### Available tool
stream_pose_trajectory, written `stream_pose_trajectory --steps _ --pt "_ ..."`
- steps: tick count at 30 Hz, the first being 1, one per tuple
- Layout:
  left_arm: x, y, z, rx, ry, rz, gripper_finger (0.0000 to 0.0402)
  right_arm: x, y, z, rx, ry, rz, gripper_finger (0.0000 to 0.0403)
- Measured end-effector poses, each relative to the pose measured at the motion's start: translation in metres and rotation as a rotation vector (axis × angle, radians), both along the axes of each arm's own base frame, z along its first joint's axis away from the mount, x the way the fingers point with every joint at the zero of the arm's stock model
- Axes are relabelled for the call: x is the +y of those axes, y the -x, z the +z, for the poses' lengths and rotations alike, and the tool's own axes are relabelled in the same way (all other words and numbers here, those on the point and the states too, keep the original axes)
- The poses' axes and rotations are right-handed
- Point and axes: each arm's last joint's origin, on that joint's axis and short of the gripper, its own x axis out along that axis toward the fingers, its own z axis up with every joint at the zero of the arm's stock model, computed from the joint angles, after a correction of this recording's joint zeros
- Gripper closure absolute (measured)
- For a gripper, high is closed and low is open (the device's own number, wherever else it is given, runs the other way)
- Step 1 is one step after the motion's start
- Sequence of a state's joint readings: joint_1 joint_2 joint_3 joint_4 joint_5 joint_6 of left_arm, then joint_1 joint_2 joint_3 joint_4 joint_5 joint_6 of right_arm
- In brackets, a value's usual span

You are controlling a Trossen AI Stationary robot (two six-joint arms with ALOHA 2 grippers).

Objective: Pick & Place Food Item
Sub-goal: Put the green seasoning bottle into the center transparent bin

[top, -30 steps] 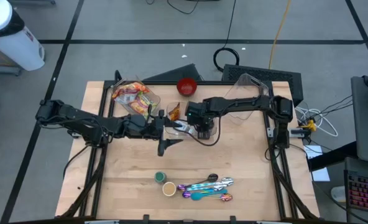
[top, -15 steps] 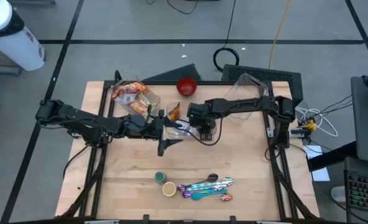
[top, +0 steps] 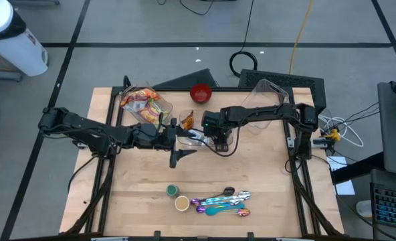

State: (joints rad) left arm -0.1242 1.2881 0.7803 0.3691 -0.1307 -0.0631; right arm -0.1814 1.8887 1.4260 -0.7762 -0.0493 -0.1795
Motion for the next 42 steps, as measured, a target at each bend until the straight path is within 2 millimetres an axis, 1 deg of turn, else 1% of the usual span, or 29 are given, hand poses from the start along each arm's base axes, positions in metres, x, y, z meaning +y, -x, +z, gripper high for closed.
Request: stream_pose_trajectory --steps 4,5,8,11,15,17,18,20,23,26,29,33,36,39,42 --pt "0.0 0.0 0.0 0.0 -0.003 0.0 0.0105 0.002 0.007 0.016 -0.036 -0.007 -0.019 0.0192" --pt "0.0 0.0 0.0 0.0 -0.004 0.0 0.0105 0.002 0.01 0.024 -0.062 -0.006 -0.031 0.0192" --pt "0.0 0.0 0.0 0.002 -0.006 0.0 0.0105 0.004 0.02 0.06 -0.184 0.007 -0.063 0.0192" --pt "0.0 0.0 0.0 0.004 -0.006 0.0 0.0105 0.01 0.032 0.086 -0.265 0.008 -0.085 0.0191" --pt "0.0 0.0 -0.001 0.008 -0.006 -0.001 0.0105 0.027 0.052 0.129 -0.444 -0.03 -0.072 0.0191" --pt "-0.002 0.001 -0.002 0.021 -0.003 -0.019 0.0105 0.04 0.063 0.144 -0.533 -0.066 -0.037 0.0191" --pt "-0.003 0.002 -0.001 0.027 -0.006 -0.037 0.0105 0.048 0.069 0.148 -0.572 -0.08 -0.016 0.0191" --pt "-0.009 0.009 0.005 0.011 -0.006 -0.094 0.0105 0.064 0.081 0.152 -0.659 -0.108 0.037 0.0193" --pt "-0.019 0.014 0.017 -0.052 0.024 -0.186 0.0105 0.089 0.101 0.154 -0.841 -0.153 0.137 0.0198" --pt "-0.03 0.02 0.018 -0.045 0.05 -0.259 0.0105 0.11 0.12 0.146 -1.005 -0.212 0.22 0.0203" --pt "-0.04 0.023 0.017 -0.025 0.106 -0.319 0.0105 0.125 0.138 0.133 -1.145 -0.25 0.301 0.0206" --pt "-0.05 0.025 0.016 0.01 0.207 -0.347 0.0105 0.136 0.155 0.116 -1.294 -0.268 0.388 0.0207" --pt "-0.056 0.028 0.016 0.015 0.223 -0.387 0.0105 0.139 0.162 0.104 -1.355 -0.271 0.419 0.0207" --pt "-0.063 0.03 0.016 0.023 0.238 -0.428 0.0105 0.138 0.166 0.096 -1.392 -0.277 0.419 0.0207" --pt "-0.072 0.034 0.011 0.094 0.27 -0.384 0.0105 0.137 0.167 0.089 -1.4 -0.274 0.416 0.0207"
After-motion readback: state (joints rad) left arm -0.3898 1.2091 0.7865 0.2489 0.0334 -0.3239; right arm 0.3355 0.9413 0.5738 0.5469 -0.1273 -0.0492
